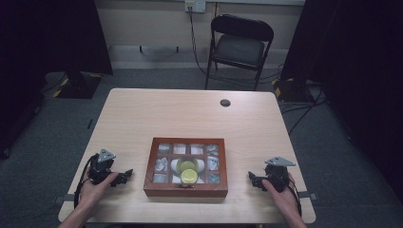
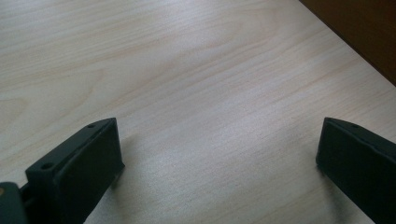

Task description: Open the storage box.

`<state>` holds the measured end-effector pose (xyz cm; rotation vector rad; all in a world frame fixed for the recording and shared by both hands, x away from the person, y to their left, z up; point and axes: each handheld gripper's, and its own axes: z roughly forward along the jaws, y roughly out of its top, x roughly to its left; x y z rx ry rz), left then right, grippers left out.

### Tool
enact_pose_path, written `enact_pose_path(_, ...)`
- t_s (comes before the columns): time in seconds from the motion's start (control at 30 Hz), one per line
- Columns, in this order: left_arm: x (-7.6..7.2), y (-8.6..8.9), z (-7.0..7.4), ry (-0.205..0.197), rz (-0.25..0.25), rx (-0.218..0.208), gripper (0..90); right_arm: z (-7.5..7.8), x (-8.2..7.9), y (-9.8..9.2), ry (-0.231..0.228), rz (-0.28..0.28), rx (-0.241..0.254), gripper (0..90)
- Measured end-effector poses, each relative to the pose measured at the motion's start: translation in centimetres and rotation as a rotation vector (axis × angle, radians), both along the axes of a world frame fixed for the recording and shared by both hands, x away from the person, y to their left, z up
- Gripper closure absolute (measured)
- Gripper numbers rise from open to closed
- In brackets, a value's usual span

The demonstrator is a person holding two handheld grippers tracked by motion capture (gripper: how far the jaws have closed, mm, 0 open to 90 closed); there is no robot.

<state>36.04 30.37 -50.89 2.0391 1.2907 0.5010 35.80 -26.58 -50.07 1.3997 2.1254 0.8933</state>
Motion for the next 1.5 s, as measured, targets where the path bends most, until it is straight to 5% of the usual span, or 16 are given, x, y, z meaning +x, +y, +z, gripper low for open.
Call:
enact_pose_path(0.37, 0.0, 0.0, 0.0, -0.001, 0.004, -0.002, 0.0, 0.5, 0.0, -0.2, 0.031, 0.017, -0.02, 15.5)
enact_pose_path(1.07, 0.0, 0.0, 0.0, -0.001, 0.004, -0.003, 0.0, 2.8, -1.1, 0.1, -0.022, 0.102, 0.124, 33.9)
enact_pose_path(1.2, 0.0, 0.0, 0.0, 0.0, 0.004, -0.001, 0.0, 3.4, -1.2, 0.3, 0.015, 0.126, 0.145, 40.9)
enact_pose_path(1.5, 0.0, 0.0, 0.0, -0.001, 0.006, -0.003, 0.0, 4.6, -1.7, 1.2, 0.007, 0.2, 0.195, 50.6)
